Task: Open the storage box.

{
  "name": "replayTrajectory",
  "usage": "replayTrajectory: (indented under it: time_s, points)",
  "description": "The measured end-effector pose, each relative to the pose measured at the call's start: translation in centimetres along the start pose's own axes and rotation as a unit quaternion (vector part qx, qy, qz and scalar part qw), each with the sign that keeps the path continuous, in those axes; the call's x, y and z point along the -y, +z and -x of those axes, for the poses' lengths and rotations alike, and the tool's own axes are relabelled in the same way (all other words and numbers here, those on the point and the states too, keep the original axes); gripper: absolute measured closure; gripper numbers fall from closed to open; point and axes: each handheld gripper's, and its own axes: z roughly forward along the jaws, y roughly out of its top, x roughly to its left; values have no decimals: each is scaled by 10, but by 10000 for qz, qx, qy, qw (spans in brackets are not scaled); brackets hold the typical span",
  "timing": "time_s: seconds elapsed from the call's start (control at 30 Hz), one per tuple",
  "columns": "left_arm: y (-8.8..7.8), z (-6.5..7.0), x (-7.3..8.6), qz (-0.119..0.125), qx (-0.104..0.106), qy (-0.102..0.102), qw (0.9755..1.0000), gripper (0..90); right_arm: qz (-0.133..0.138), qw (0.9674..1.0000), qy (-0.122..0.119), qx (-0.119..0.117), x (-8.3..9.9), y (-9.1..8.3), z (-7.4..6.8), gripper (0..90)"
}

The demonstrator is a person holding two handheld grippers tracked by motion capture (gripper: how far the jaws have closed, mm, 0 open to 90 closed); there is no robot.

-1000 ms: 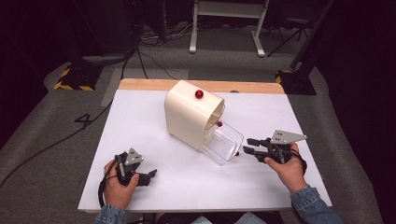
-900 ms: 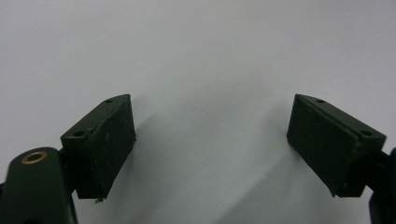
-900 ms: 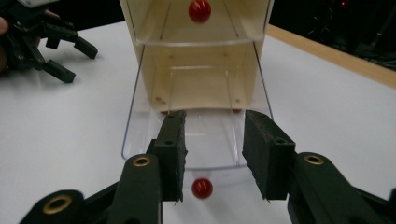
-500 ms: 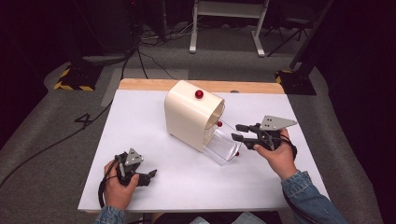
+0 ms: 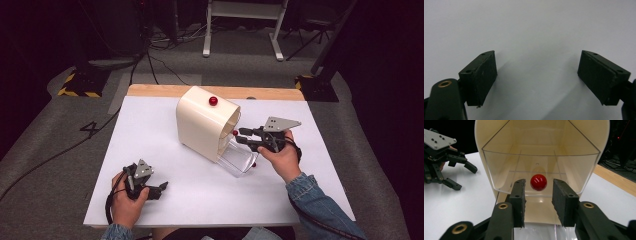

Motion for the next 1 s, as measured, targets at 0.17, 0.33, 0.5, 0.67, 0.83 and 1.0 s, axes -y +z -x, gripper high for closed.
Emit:
replayTrajectory:
  time_s: [0.17,0.33,0.5,0.67,0.83,1.0]
  points:
    - [0,1,0,17,-51,31,10000,162,-27,10000,-36,25,-2,8,-2,693]
    - [0,2,0,42,-75,62,9999,162,-5,9999,-50,127,-1,8,-3,741]
    - [0,0,0,10,-32,27,10000,162,23,9999,-42,156,0,8,-4,742]
    - [0,0,0,-5,19,-26,10000,161,10,9998,-63,183,1,0,-8,741]
    - [0,0,0,-4,16,-11,10000,161,26,9998,-46,204,2,-16,-10,742]
    - [0,-1,0,-4,22,-34,10000,161,28,9997,-13,233,6,-30,-11,742]
